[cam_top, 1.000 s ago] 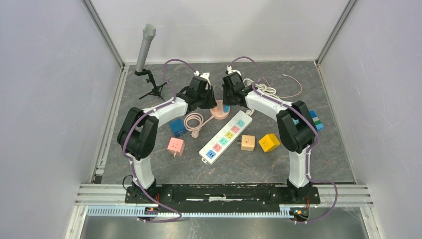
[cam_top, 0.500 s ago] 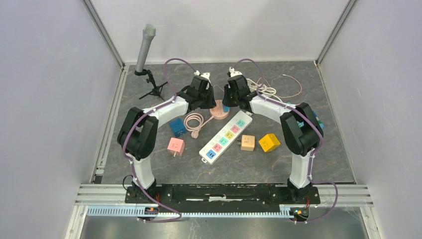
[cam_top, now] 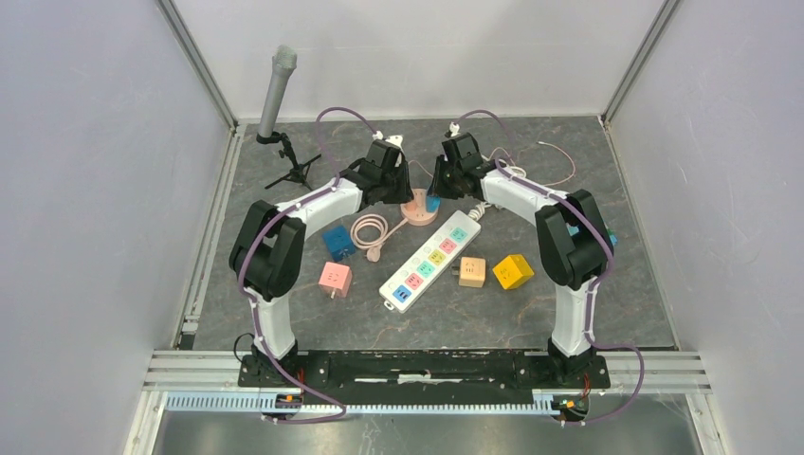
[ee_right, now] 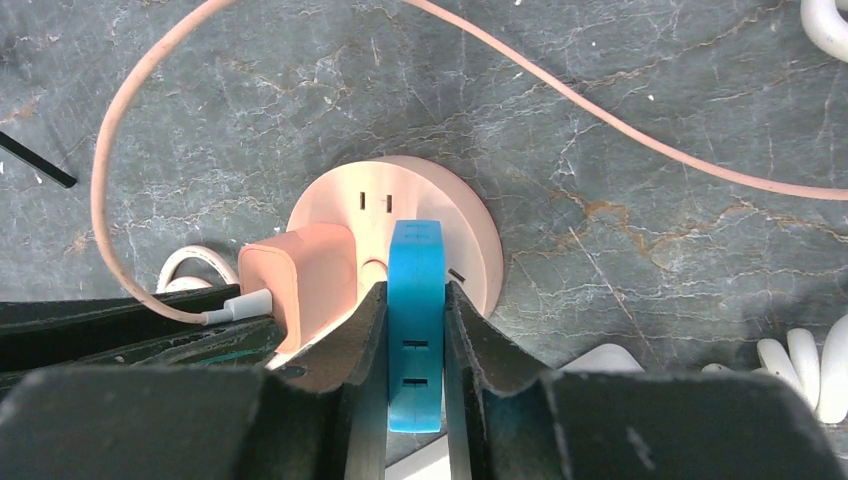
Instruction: Pull the plug off the socket
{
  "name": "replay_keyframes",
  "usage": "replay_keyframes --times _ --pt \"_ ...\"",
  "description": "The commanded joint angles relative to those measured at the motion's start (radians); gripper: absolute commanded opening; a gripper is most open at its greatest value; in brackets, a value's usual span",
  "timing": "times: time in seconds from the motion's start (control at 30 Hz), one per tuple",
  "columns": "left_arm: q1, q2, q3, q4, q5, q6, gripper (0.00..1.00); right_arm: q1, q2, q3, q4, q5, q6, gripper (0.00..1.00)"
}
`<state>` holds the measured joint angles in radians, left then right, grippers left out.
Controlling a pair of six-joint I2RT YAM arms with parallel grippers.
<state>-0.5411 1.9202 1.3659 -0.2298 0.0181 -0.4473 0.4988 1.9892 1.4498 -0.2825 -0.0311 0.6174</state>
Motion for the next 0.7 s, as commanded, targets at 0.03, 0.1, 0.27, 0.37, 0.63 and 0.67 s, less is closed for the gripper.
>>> replay_keyframes --times 0.03,0.1,0.27,0.37,0.63,0.67 --pt "0.005 0.118 -0.066 -0.205 -0.081 0.068 0.18 0.036 -0.009 0.049 -0.025 -0.007 -0.017 0.0" --pt "0.005 0.119 -0.07 -0.206 -0.08 0.072 0.15 0.079 -0.024 0.058 -0.033 0.128 -0.127 0.0" --pt "0.006 0.123 -0.075 -0.224 -0.093 0.087 0.17 0.146 -0.038 0.059 -0.041 0.278 -0.245 0.0" --pt "0.005 0.126 -0.082 -0.225 -0.095 0.089 0.16 0.128 -0.036 0.052 -0.062 0.256 -0.192 0.0" --pt "0.005 0.128 -0.074 -0.23 -0.087 0.092 0.15 0.047 -0.038 0.004 -0.004 -0.026 -0.04 0.0" --pt "0.005 0.128 -0.073 -0.232 -0.086 0.092 0.15 0.064 -0.023 0.024 -0.021 -0.011 -0.057 0.0"
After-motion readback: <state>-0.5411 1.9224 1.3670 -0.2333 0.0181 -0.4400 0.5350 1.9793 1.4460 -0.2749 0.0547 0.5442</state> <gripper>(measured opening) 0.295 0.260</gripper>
